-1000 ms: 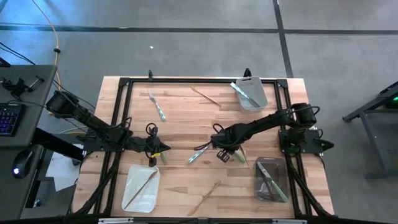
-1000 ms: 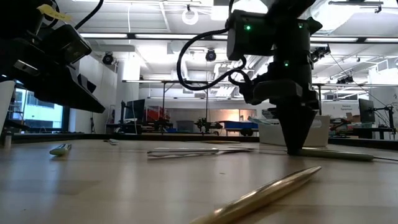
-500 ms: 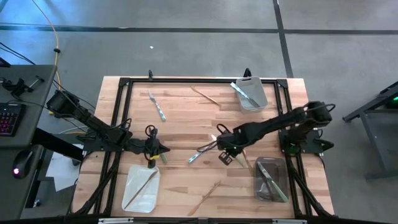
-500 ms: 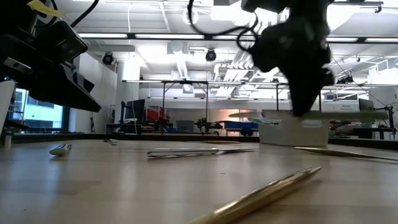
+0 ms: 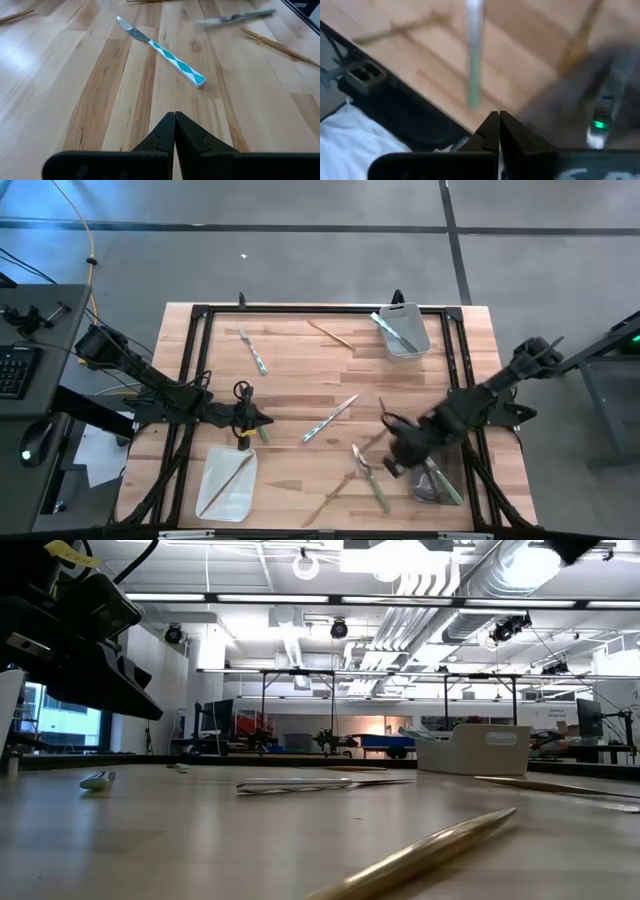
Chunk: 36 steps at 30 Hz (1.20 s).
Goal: Sort silverware by color (type)
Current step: Put the green table knife into the black bin
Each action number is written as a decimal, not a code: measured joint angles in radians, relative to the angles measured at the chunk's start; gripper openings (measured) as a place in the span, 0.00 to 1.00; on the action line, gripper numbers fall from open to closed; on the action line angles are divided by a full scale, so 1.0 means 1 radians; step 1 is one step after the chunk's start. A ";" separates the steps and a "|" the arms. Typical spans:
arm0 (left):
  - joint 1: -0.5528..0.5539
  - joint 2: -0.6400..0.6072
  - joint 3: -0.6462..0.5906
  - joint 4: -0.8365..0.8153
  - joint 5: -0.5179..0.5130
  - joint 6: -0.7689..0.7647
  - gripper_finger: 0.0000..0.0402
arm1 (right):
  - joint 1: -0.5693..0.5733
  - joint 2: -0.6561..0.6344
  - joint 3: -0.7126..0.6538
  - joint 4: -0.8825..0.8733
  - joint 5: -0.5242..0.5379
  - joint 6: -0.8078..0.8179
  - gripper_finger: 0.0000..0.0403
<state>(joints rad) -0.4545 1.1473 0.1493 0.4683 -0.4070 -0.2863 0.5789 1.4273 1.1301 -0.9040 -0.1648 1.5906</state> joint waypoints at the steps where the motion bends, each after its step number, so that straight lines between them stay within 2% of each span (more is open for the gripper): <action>1: 0.000 0.000 0.000 0.000 -0.001 0.000 0.00 | 0.037 -0.005 0.000 -0.018 0.012 0.052 0.01; 3: 0.001 0.000 0.000 0.000 -0.002 0.000 0.00 | 0.103 -0.008 0.000 -0.041 0.050 0.135 0.01; 7: 0.000 0.000 0.000 0.000 -0.001 -0.001 0.00 | 0.182 0.000 0.000 -0.003 0.152 0.200 0.00; 10: 0.000 0.000 0.000 0.001 0.003 -0.018 0.00 | 0.217 0.008 0.000 0.030 0.222 0.204 0.00; 13: 0.000 0.000 0.000 0.001 0.017 -0.025 0.00 | 0.234 0.045 0.000 0.092 0.266 0.141 0.00; 19: 0.000 0.000 0.000 0.004 0.025 -0.026 0.00 | 0.236 0.188 0.026 0.231 0.227 0.040 0.00; 22: 0.000 0.000 0.000 0.004 0.026 -0.027 0.00 | 0.235 0.271 0.109 0.192 0.196 0.011 0.00; 26: 0.000 0.000 0.000 0.004 0.026 -0.027 0.00 | 0.235 0.375 0.275 0.047 0.193 -0.012 0.01; 30: 0.000 0.000 0.000 0.004 0.026 -0.027 0.00 | 0.235 0.496 0.440 -0.050 0.214 0.008 0.08; 36: 0.000 0.000 0.000 0.002 0.027 -0.023 0.00 | 0.227 0.673 0.559 -0.048 0.177 0.055 0.29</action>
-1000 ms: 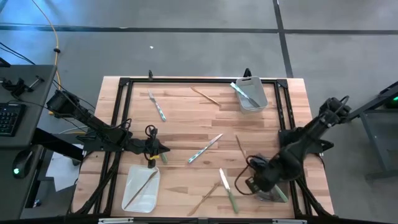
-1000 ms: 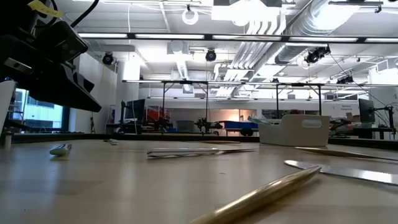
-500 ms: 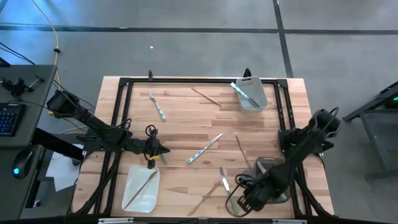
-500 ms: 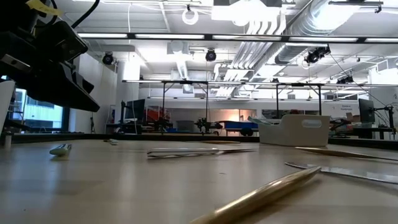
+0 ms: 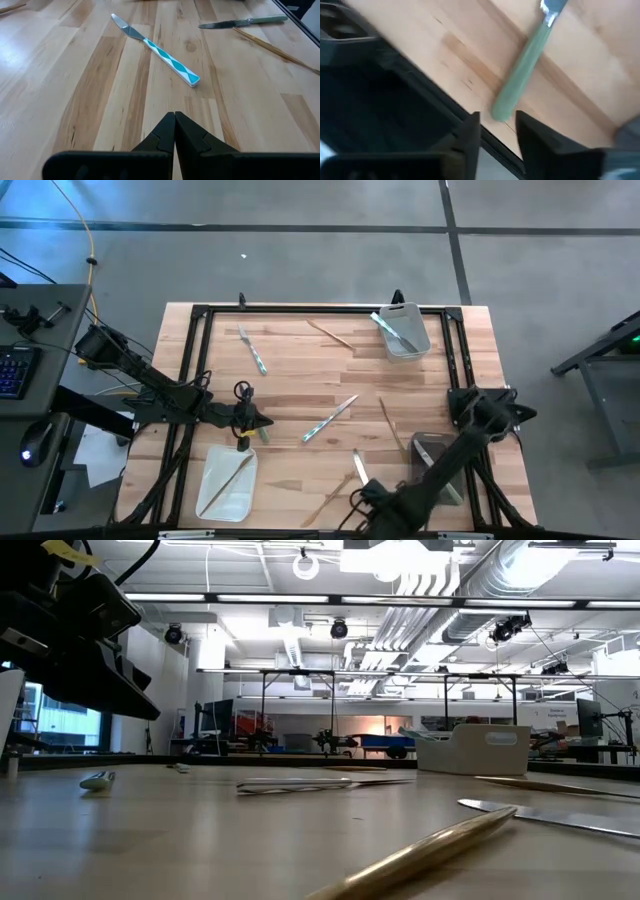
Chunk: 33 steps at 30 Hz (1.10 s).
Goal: Sort silverware by color (type)
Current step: Put the green table knife into the black bin
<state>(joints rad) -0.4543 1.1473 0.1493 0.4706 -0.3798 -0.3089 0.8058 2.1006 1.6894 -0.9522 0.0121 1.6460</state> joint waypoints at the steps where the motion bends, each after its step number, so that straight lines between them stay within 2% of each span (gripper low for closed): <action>1: 0.000 0.000 0.000 0.000 0.000 0.003 0.00 | -0.003 0.021 0.006 -0.002 -0.012 0.015 0.33; 5: 0.000 0.000 0.000 -0.001 0.000 0.004 0.00 | -0.009 0.070 0.013 -0.018 -0.033 0.083 0.42; 10: 0.000 0.000 0.000 -0.003 0.000 0.005 0.00 | -0.009 0.099 0.014 -0.065 -0.030 0.134 0.43; 22: 0.000 0.000 0.000 -0.007 -0.001 0.024 0.00 | -0.007 0.153 0.020 -0.055 -0.020 0.088 0.21; 33: 0.000 -0.001 0.001 -0.002 0.000 0.073 0.00 | -0.007 0.156 0.017 -0.050 -0.034 0.042 0.10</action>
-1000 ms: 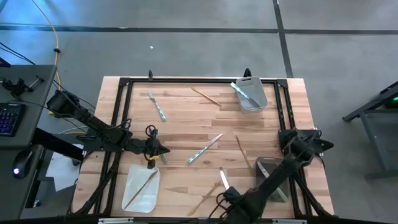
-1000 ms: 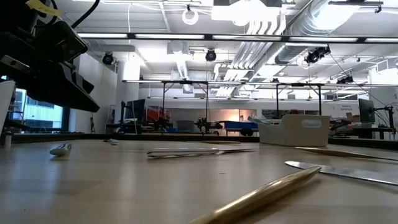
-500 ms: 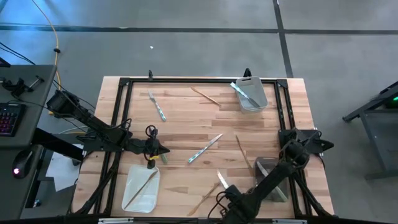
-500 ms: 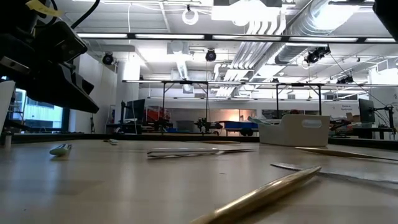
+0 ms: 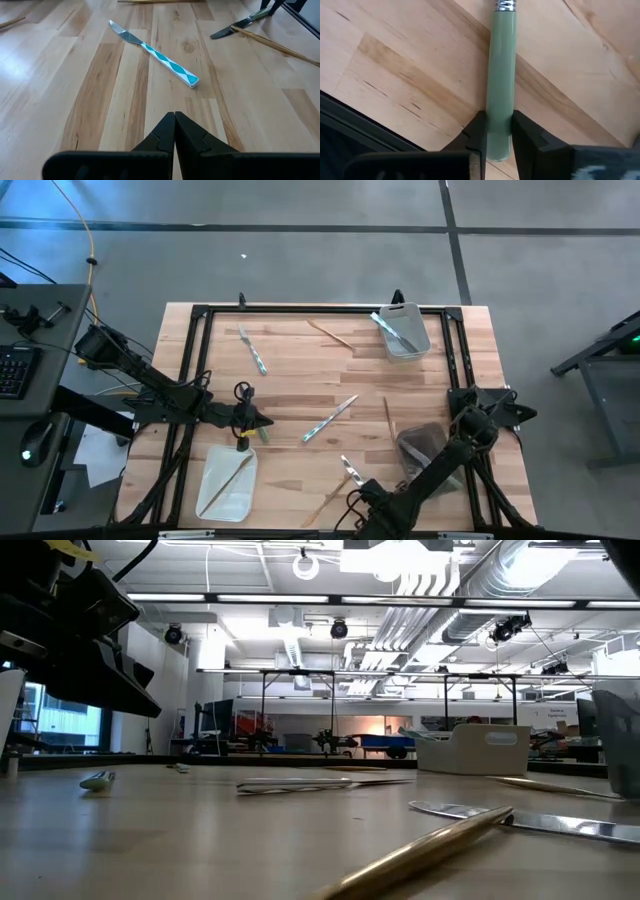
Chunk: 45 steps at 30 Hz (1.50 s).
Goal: Sort silverware by color (type)
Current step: Put the green table knife into the black bin
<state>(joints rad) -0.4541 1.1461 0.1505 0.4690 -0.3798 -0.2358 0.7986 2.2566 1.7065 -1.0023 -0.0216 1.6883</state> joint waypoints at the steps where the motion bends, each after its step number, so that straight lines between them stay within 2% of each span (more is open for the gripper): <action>1: 0.000 0.000 0.000 0.000 0.000 0.004 0.00 | 0.000 0.000 0.000 0.000 -0.001 -0.005 0.10; 8: 0.000 0.000 0.000 -0.003 0.000 0.005 0.00 | 0.000 -0.003 -0.001 0.000 -0.003 -0.022 0.09; 22: 0.000 0.000 0.000 -0.003 0.000 0.003 0.00 | -0.002 0.002 0.059 -0.047 0.097 -0.058 0.08; 45: 0.000 0.001 -0.001 -0.003 0.000 0.000 0.00 | 0.000 -0.002 0.061 -0.015 0.114 -0.072 0.02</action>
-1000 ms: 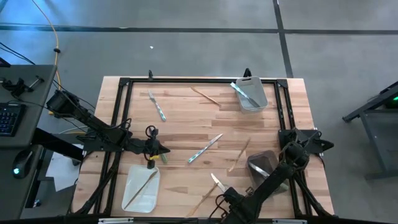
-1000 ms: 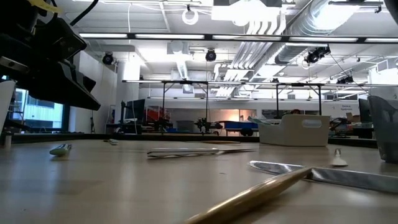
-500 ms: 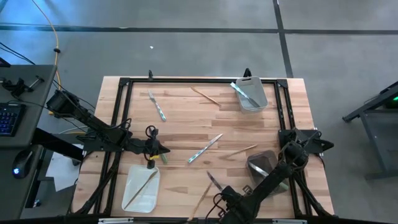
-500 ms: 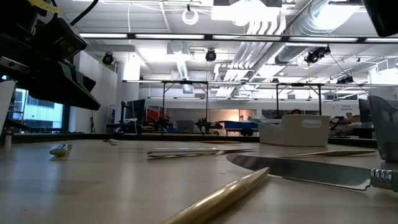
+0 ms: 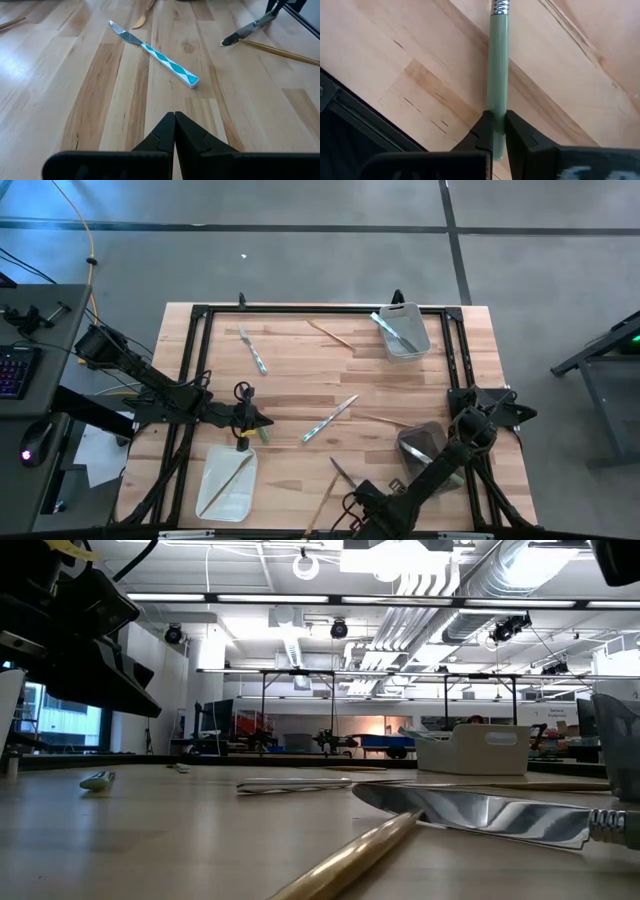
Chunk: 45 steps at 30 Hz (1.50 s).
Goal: Sort silverware by color (type)
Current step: Put the green table knife into the black bin
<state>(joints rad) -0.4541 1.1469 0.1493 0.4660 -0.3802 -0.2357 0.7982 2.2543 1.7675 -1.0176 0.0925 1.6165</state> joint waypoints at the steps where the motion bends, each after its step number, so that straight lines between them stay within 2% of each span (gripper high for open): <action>1: 0.000 0.000 0.000 0.000 0.000 -0.001 0.00 | 0.000 0.000 0.000 0.001 0.004 0.000 0.02; 12: 0.000 0.000 0.000 0.000 0.000 -0.007 0.00 | 0.000 0.007 0.041 -0.032 0.055 -0.028 0.01; 28: 0.000 0.000 0.000 0.001 -0.004 -0.007 0.00 | -0.005 0.007 0.043 -0.107 0.062 -0.055 0.00; 39: 0.000 0.000 0.000 0.001 -0.006 -0.006 0.00 | -0.045 0.034 0.043 -0.060 0.029 -0.130 0.14; 45: -0.009 0.000 0.000 0.002 -0.011 -0.006 0.00 | -0.065 0.046 0.046 -0.052 -0.008 -0.175 0.15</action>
<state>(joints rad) -0.4635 1.1470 0.1490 0.4683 -0.3915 -0.2417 0.7329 2.3008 1.8137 -1.0693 0.0842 1.4413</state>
